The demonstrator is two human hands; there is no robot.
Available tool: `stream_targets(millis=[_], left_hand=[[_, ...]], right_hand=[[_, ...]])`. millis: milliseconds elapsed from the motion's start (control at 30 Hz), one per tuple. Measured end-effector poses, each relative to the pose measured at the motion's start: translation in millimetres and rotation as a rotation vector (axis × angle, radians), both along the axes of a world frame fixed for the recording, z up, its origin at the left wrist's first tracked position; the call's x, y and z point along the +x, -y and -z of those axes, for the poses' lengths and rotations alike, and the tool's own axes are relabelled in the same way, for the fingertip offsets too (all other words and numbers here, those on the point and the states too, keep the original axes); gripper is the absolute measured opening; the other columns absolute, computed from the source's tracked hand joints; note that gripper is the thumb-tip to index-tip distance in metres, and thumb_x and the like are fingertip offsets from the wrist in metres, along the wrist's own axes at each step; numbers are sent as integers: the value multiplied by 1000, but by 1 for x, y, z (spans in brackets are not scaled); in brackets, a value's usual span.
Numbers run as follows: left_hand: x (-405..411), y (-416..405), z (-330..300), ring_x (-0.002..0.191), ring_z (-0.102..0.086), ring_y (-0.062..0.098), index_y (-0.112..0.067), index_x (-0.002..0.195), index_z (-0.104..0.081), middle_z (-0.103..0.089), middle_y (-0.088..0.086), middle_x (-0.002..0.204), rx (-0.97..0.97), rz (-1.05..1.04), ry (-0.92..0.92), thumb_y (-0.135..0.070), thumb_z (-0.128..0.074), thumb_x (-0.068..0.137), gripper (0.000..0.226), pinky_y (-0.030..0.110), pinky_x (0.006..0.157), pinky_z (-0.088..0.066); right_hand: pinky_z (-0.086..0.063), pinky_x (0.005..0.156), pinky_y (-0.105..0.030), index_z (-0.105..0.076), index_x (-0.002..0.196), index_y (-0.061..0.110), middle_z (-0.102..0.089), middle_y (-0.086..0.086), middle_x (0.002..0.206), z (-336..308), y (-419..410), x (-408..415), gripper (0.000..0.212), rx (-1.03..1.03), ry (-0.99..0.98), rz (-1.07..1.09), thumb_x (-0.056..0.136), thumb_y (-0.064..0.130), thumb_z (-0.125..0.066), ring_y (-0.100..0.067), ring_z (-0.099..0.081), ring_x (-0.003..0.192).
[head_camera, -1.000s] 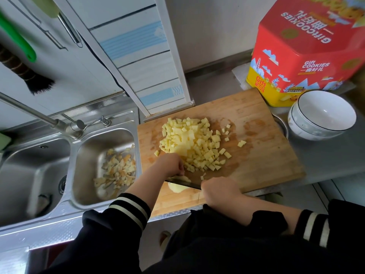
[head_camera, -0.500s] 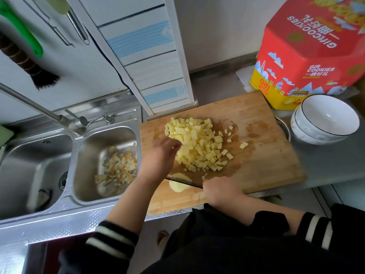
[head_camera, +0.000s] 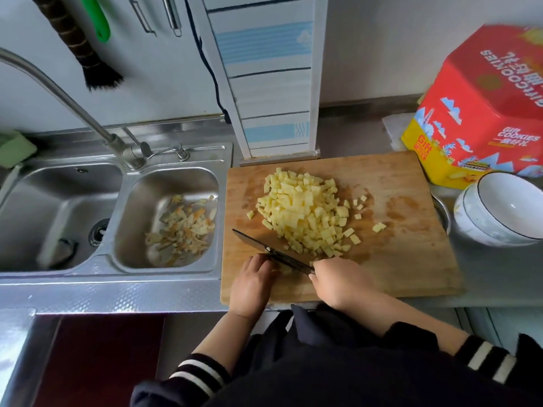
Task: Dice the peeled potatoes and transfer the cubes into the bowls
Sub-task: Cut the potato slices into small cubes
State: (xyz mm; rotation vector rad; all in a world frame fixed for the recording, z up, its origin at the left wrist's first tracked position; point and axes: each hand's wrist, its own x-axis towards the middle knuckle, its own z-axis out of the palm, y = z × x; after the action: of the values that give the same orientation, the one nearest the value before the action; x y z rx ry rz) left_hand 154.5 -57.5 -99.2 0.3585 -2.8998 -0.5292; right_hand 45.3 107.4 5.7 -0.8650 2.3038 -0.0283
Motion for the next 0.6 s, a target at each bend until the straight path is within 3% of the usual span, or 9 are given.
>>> stream_targets(millis=[133,300,600], left_hand=[[3,-1,6,82,-52,25,-12,83,-66,-61,5,90,3,-19,-35,-20,-69,79,9,34,50,-48],[5,1,7,81,-52,22,-12,83,-69,-63,3,87,7,4,-66,-25,-53,84,20,35,54,-48],[5,0,8,76,-52,22,-14,81,-69,-59,2,82,16,3,-104,-17,-57,80,12,31,52,-43]], right_hand=[[-27,48,-28,-45,88,19,-38,6,68,-5,-2,6,20,-1,-38,-55,103,23,-34,-21,-47,71],[-24,46,-29,-40,82,19,-37,6,66,-5,-6,8,17,1,-33,-90,99,20,-39,-21,-43,63],[-26,47,-29,-38,76,20,-40,5,67,-2,-8,6,21,23,-34,-91,96,16,-42,-23,-46,68]])
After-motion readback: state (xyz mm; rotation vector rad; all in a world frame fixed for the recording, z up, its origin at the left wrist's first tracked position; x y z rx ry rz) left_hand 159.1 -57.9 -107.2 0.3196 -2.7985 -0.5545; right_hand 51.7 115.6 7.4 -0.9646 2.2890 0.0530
